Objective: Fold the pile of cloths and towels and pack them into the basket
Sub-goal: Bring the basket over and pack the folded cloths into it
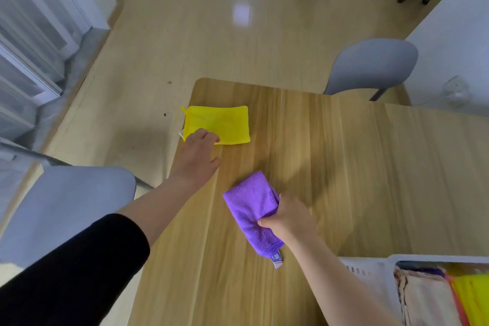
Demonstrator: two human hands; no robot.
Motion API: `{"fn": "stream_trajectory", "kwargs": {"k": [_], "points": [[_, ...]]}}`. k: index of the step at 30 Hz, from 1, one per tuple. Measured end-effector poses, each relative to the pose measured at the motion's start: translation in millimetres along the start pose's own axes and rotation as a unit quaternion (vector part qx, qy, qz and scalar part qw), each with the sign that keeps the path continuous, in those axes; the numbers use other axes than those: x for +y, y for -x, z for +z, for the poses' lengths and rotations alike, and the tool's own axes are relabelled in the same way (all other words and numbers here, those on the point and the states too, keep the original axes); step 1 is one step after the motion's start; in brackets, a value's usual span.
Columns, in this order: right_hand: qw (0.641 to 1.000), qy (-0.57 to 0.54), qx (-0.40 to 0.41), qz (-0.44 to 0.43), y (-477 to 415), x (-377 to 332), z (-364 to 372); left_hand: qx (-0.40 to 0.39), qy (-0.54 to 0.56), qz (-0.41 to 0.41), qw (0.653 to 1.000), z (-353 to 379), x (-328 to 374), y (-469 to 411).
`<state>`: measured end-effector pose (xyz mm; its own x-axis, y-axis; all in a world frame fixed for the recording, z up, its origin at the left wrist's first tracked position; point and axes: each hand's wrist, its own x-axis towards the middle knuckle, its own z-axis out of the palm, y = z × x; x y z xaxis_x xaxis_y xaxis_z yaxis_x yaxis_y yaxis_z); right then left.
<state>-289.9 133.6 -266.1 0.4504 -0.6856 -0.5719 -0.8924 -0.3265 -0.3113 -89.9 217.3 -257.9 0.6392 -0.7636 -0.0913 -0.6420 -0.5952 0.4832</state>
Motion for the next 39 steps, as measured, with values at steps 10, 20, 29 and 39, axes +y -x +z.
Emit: {"fn": "stream_trajectory", "kwargs": {"k": [10, 20, 29, 39], "points": [[0.994, -0.098, -0.049, 0.009, -5, 2, 3, -0.076, -0.253, 0.026, 0.964, 8, 8, -48], [0.985, -0.168, 0.016, 0.034, 28, 15, 2, -0.084, -0.273, 0.014, 0.958, 15, 7, -25], [0.966, -0.245, 0.006, 0.085, 92, 42, 23, -0.151, -0.229, -0.027, 0.961, 19, 8, 115], [0.971, -0.21, 0.014, 0.111, 196, 89, 65, -0.229, -0.13, -0.058, 0.963, 26, 14, 279]]}}
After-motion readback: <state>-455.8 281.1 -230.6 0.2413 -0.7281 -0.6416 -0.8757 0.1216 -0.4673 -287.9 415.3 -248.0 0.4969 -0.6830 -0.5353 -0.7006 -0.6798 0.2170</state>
